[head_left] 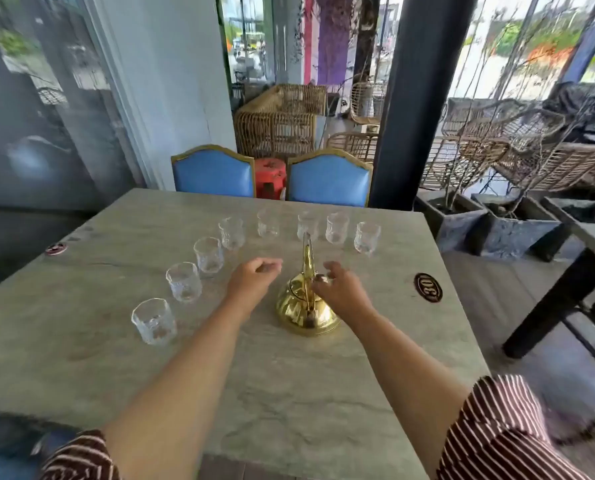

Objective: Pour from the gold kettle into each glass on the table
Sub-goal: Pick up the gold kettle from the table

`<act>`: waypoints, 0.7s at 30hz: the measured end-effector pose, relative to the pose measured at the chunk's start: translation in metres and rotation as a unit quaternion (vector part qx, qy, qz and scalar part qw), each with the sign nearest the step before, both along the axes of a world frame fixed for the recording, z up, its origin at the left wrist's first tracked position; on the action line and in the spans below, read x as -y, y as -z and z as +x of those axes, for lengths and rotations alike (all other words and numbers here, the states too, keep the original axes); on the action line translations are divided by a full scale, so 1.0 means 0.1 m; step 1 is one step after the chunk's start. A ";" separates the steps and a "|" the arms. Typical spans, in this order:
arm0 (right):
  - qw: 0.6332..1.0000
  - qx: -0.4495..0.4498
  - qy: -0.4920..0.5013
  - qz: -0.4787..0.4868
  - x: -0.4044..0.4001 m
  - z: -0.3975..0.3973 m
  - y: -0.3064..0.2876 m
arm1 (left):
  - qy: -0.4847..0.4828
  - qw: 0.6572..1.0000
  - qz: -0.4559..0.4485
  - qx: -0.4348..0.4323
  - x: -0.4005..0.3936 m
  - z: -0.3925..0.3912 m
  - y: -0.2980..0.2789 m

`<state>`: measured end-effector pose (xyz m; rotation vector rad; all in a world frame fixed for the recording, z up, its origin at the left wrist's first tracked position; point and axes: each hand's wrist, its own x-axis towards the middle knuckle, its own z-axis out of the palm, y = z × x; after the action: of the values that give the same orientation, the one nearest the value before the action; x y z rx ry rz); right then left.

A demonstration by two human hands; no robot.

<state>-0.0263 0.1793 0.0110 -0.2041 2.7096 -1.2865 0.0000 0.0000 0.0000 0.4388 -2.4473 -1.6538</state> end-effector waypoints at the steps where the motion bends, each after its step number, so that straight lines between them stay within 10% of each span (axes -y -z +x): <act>1: 1.000 0.010 0.006 -0.003 0.03 -0.04 0.06 | 0.001 1.000 0.007 0.017 0.00 -0.04 0.07; 21: 0.944 0.014 0.204 -0.260 0.67 -0.17 0.59 | 0.088 0.963 0.207 0.146 0.00 -0.50 0.98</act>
<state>-0.0436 0.1119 -0.0479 0.3470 2.4010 -2.0846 -0.0500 -0.0005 -0.0982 0.5662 -2.3807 -2.3451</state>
